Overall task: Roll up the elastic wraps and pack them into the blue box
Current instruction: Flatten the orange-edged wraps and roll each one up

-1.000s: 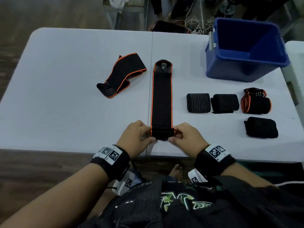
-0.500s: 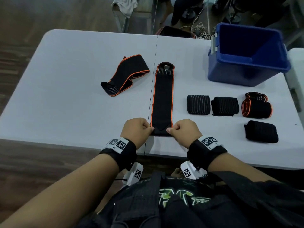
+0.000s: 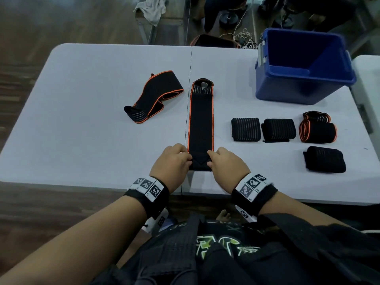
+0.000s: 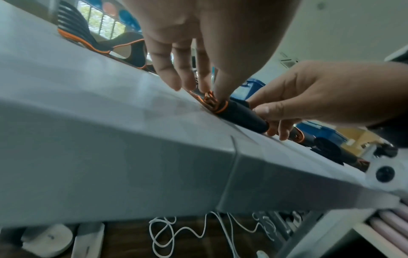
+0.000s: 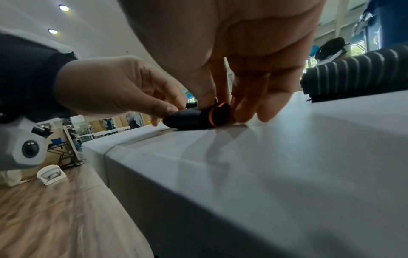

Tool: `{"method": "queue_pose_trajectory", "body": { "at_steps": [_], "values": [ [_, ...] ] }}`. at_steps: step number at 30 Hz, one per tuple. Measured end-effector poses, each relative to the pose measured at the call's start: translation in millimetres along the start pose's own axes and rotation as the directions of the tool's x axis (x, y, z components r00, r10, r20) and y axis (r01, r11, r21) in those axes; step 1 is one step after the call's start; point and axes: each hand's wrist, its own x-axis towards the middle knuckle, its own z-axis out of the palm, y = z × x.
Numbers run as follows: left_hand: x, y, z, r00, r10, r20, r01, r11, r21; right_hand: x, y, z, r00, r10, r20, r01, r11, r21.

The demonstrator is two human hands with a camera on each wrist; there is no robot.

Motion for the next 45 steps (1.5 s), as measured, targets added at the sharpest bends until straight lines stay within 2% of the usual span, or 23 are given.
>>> {"method": "queue_pose_trajectory", "body": {
  "at_steps": [4, 7, 11, 15, 18, 22, 26, 29, 31, 33, 36, 38, 40, 42, 45],
  "values": [
    [-6.3, -4.2, 2.0, 0.985, 0.173, -0.023, -0.170, 0.982, 0.075, -2.6, 0.7, -2.7, 0.996, -0.023, 0.083, 0.034, 0.991, -0.132],
    [-12.2, -9.9, 0.9, 0.991, 0.112, 0.074, -0.112, 0.994, -0.004, 0.3, 4.1, -1.6, 0.994, -0.030, 0.101, 0.047, 0.984, -0.171],
    [-10.2, -11.5, -1.6, 0.987, 0.075, 0.142, -0.068, 0.996, -0.053, 4.3, 9.6, -0.5, 0.994, 0.033, 0.108, -0.031, 0.999, -0.024],
    [-0.9, -10.6, -9.5, 0.987, -0.065, 0.148, 0.088, 0.984, -0.156, 6.3, 15.4, -5.5, 0.982, 0.122, 0.142, -0.157, 0.951, 0.267],
    [8.8, -8.4, -13.3, 0.965, -0.228, 0.130, 0.257, 0.925, -0.281, 8.5, 14.1, -12.0, 0.976, 0.181, 0.120, -0.216, 0.874, 0.435],
    [23.9, -3.8, -10.6, 0.911, -0.378, 0.164, 0.412, 0.824, -0.389, 20.3, 12.9, -20.7, 0.947, 0.295, 0.124, -0.317, 0.806, 0.501],
    [29.0, -2.7, -7.3, 0.887, -0.423, 0.187, 0.458, 0.747, -0.482, 29.4, 10.6, -23.1, 0.913, 0.371, 0.169, -0.404, 0.764, 0.502],
    [30.9, -4.4, -8.0, 0.899, -0.393, 0.191, 0.436, 0.774, -0.460, 37.3, 8.4, -23.9, 0.880, 0.432, 0.196, -0.471, 0.746, 0.471],
    [32.1, -3.6, -8.9, 0.924, -0.342, 0.173, 0.383, 0.832, -0.402, 43.5, 7.8, -24.6, 0.856, 0.461, 0.233, -0.516, 0.744, 0.424],
    [32.8, -2.0, -9.7, 0.943, -0.289, 0.166, 0.329, 0.882, -0.337, 45.5, 7.3, -24.8, 0.853, 0.472, 0.222, -0.521, 0.764, 0.381],
    [34.3, -0.8, -9.8, 0.953, -0.248, 0.172, 0.288, 0.917, -0.277, 38.5, 3.1, -25.6, 0.891, 0.447, 0.082, -0.438, 0.797, 0.416],
    [35.9, -0.6, -9.0, 0.958, -0.226, 0.178, 0.261, 0.942, -0.211, 35.5, -1.3, -26.9, 0.930, 0.366, 0.001, -0.340, 0.863, 0.373],
    [36.5, -0.4, -9.3, 0.963, -0.199, 0.180, 0.224, 0.965, -0.135, 37.6, -3.6, -27.1, 0.960, 0.280, -0.023, -0.267, 0.935, 0.235],
    [35.5, -1.5, -10.5, 0.974, -0.148, 0.173, 0.165, 0.982, -0.090, 39.1, -4.0, -26.7, 0.973, 0.228, -0.028, -0.222, 0.965, 0.142],
    [31.9, -3.3, -14.8, 0.970, -0.074, 0.234, 0.092, 0.994, -0.066, 34.0, 1.8, -22.0, 0.982, 0.188, 0.022, -0.188, 0.961, 0.201]
  ]
}}
